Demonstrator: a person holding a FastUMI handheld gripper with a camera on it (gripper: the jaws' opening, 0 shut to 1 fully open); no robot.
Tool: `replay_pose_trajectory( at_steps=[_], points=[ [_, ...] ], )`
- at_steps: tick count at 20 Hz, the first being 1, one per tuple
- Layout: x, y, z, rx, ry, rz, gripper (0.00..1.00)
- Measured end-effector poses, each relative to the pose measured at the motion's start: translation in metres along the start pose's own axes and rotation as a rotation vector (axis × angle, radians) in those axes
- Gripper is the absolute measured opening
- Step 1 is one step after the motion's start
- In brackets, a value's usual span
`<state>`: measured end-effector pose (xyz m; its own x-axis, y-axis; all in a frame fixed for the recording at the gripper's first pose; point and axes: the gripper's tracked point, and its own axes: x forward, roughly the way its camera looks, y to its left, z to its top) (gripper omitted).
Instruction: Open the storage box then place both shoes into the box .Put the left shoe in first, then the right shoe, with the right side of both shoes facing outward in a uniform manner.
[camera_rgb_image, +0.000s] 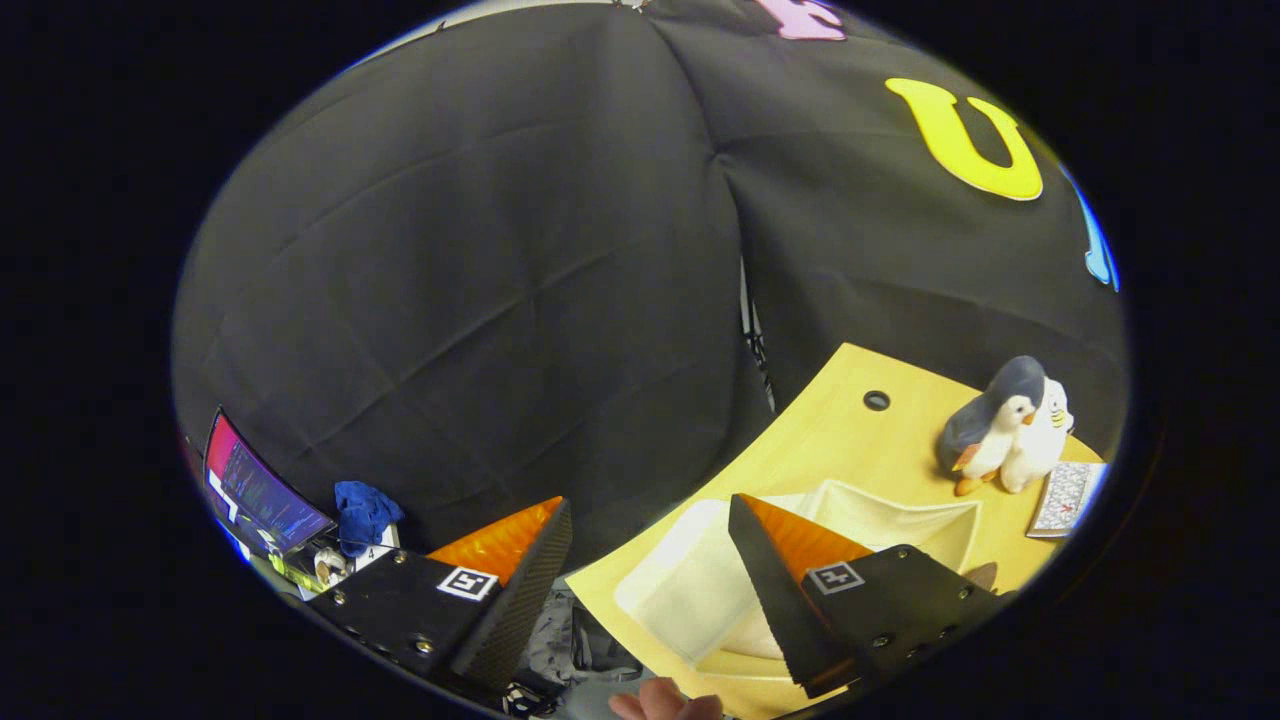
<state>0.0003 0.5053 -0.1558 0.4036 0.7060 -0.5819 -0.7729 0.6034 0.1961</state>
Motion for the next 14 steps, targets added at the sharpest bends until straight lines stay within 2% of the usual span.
replay_pose_trajectory(
  at_steps=[6,14],
  points=[
    [-0.074,-0.084,-0.003,0.096,-0.066,-0.087,0.97],
    [-0.134,-0.199,-0.049,0.223,-0.08,-0.247,0.97]
  ],
)
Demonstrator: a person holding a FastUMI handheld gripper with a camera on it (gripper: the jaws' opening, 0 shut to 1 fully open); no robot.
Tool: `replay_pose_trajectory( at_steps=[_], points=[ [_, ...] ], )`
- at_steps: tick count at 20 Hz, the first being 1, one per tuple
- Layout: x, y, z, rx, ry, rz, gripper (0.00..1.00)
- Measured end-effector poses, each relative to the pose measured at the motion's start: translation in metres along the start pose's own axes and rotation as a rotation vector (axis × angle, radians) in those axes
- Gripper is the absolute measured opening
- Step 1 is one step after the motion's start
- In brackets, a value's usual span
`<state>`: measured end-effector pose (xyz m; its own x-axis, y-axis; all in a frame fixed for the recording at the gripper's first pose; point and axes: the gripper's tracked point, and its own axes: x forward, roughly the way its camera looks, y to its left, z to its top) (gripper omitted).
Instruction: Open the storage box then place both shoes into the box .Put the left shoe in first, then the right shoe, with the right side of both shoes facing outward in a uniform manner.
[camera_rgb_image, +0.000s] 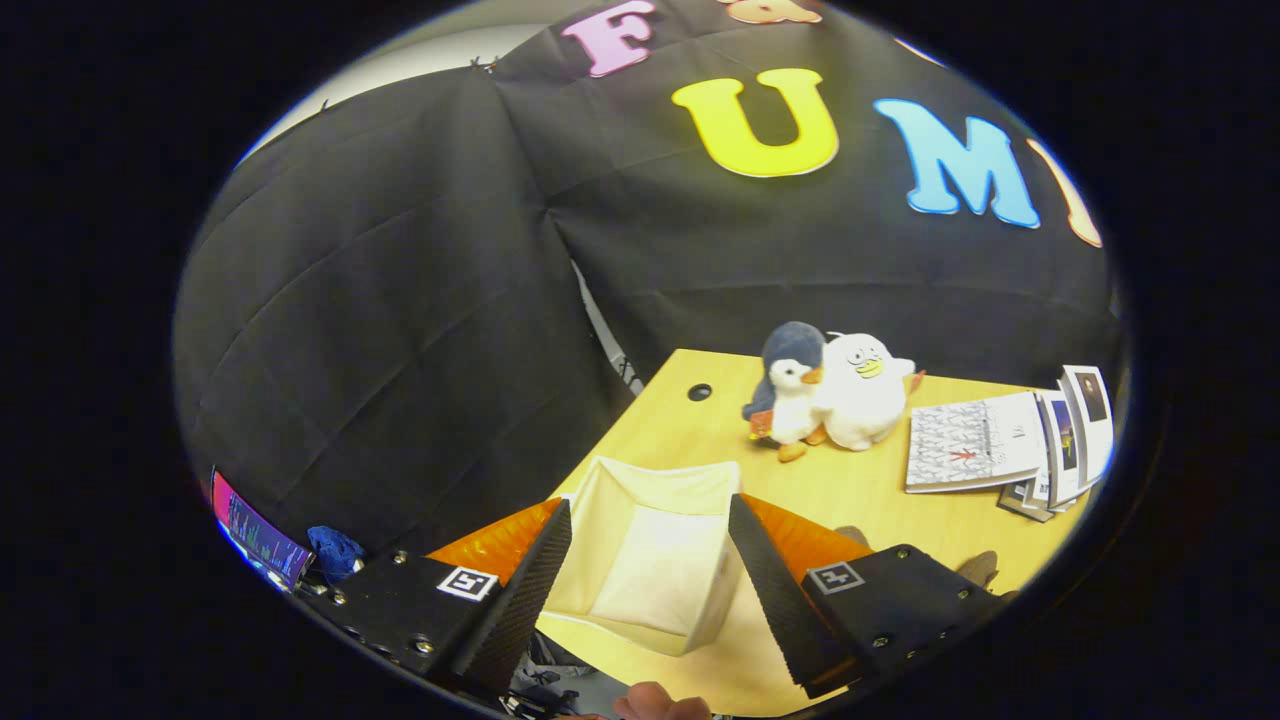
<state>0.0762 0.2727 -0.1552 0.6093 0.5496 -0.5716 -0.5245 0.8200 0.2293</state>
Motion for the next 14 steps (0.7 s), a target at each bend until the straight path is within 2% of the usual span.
replay_pose_trajectory(
  at_steps=[9,14],
  points=[
    [-0.008,-0.091,-0.029,0.091,0.037,-0.116,0.97],
    [0.0,-0.131,-0.07,0.125,0.122,-0.176,0.97]
  ],
)
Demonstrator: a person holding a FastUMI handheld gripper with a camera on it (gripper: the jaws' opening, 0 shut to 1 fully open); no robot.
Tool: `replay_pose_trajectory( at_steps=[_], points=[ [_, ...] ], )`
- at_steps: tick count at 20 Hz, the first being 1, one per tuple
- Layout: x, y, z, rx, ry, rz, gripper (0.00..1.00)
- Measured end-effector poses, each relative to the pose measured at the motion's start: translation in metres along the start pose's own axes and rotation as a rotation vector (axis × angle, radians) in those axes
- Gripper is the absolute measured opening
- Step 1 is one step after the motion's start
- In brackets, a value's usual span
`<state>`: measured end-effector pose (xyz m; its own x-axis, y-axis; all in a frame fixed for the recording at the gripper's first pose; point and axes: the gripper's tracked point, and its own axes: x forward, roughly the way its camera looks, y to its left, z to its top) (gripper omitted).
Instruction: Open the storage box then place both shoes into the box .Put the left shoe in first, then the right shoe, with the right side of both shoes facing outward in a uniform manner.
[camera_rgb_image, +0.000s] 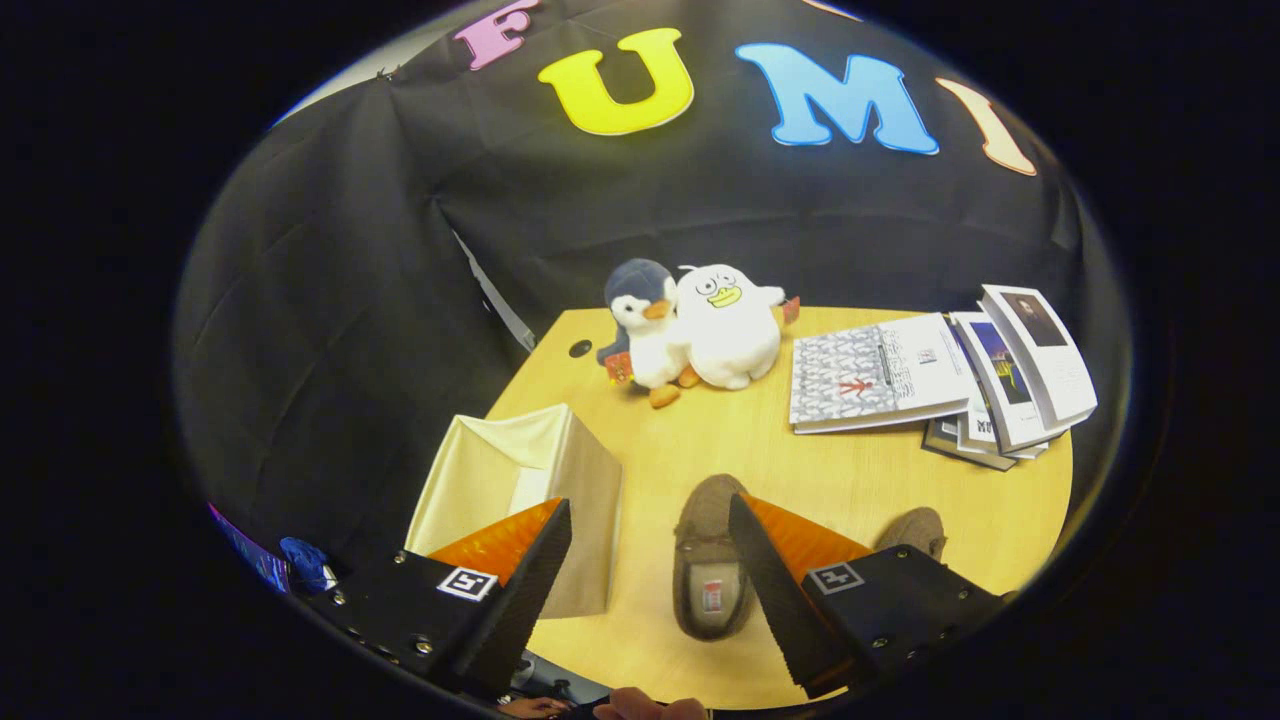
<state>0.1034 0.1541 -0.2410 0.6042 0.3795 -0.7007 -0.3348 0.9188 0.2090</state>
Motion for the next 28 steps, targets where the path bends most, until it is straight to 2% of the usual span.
replay_pose_trajectory(
  at_steps=[7,14,19,21,23,24,26,27,28],
  points=[
    [0.034,-0.043,-0.068,-0.006,0.182,-0.067,0.97],
    [0.078,-0.08,-0.116,-0.025,0.344,-0.139,0.97],
    [0.109,-0.096,-0.128,-0.014,0.413,-0.185,0.97],
    [0.121,-0.097,-0.13,0.009,0.43,-0.189,0.92],
    [0.126,-0.095,-0.133,0.034,0.455,-0.174,0.75],
    [0.129,-0.09,-0.133,0.088,0.463,-0.161,0.52],
    [0.125,-0.089,-0.131,0.092,0.478,-0.163,0.06],
    [0.124,-0.086,-0.132,0.114,0.479,-0.157,0.06],
    [0.122,-0.084,-0.134,0.128,0.492,-0.143,0.0]
  ],
)
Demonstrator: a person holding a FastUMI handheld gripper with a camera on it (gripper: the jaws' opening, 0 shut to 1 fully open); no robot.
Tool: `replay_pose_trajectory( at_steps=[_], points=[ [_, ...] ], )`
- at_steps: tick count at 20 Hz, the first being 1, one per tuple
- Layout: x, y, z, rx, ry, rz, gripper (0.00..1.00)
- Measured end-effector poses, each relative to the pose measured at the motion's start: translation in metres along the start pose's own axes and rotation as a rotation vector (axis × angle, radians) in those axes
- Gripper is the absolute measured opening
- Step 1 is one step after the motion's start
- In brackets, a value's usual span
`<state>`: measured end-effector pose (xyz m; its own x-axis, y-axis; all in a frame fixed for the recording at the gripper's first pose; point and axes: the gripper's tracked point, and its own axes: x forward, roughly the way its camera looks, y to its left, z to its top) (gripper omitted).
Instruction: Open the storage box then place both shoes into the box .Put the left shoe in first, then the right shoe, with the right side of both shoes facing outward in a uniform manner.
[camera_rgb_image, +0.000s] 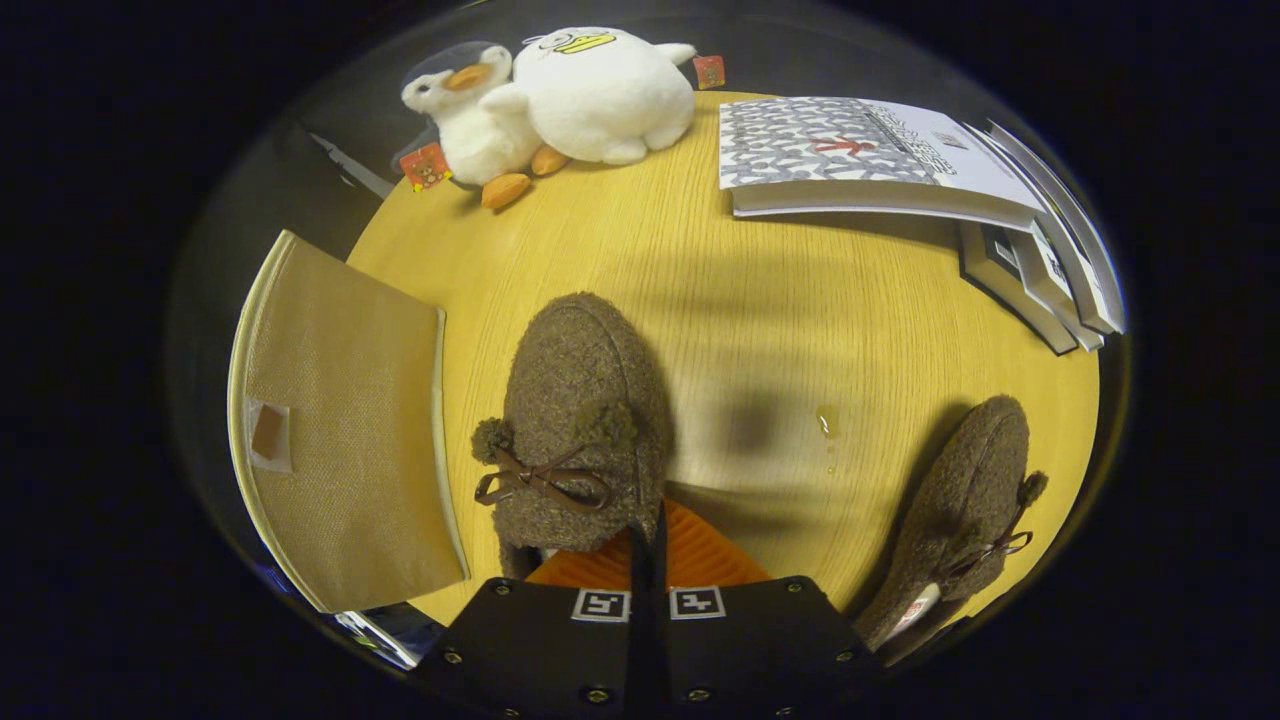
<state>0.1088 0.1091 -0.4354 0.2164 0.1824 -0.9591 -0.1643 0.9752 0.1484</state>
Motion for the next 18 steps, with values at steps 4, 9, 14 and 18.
replay_pose_trajectory(
  at_steps=[4,9,14,18],
  points=[
    [-0.023,0.009,0.001,0.023,-0.004,0.033,0.0],
    [-0.093,0.043,0.019,0.018,-0.081,0.139,0.0],
    [-0.162,0.075,0.039,-0.025,-0.15,0.219,0.0],
    [-0.202,0.113,0.055,-0.073,-0.193,0.279,0.0]
  ],
)
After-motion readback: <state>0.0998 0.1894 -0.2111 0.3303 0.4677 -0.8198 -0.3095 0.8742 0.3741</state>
